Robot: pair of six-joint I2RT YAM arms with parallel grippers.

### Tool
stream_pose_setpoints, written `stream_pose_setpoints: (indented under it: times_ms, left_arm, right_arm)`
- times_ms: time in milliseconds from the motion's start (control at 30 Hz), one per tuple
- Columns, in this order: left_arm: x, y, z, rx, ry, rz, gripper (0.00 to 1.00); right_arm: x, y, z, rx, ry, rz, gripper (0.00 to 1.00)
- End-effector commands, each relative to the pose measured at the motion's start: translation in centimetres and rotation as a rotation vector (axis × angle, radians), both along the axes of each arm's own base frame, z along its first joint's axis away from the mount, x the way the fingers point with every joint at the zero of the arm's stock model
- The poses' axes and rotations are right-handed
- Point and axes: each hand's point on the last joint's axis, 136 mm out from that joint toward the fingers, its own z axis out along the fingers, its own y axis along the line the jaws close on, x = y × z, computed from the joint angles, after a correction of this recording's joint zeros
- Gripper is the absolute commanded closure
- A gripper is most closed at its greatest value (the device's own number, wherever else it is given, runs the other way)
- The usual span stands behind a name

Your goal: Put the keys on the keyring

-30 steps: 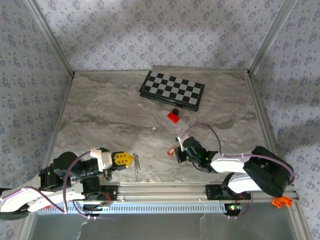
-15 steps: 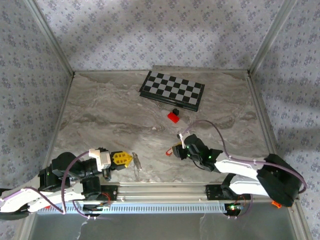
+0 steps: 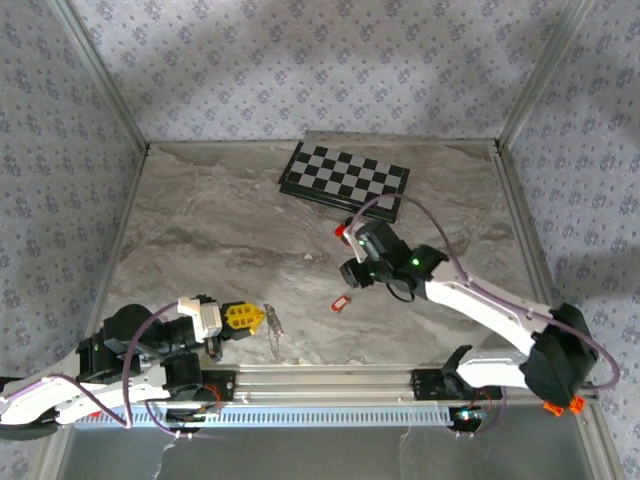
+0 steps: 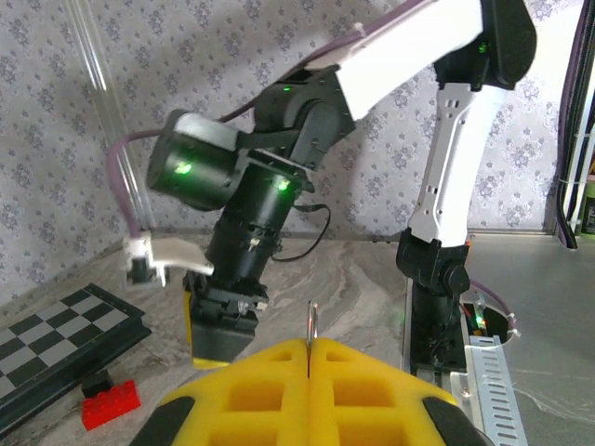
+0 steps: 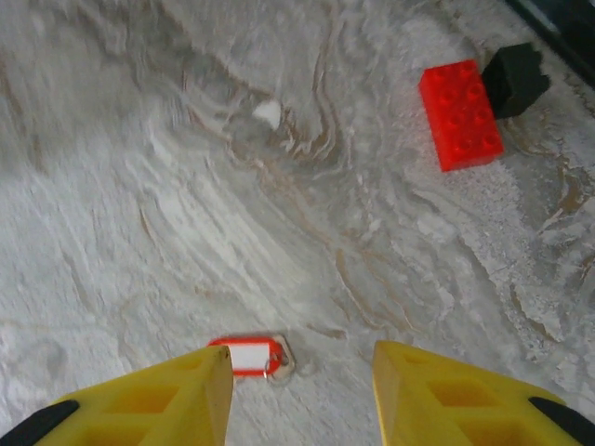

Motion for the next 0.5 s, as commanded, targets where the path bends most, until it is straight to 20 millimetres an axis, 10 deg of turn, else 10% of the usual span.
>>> stream_pose_setpoints:
  times_ms: [0,467]
  left_arm:
    - [-0.6,0.6,1.7,-0.062,-0.026,-0.021,1.0]
    - [-0.4,0.5,1.5,-0.057,-0.025,-0.013,1.0]
  right_arm:
    - [-2.8,-1.6,-3.4,-0.25,0.121,0.125,0.54]
    - [-3.4,0.1,-8.3,-0.4,0.218,0.23,0.58]
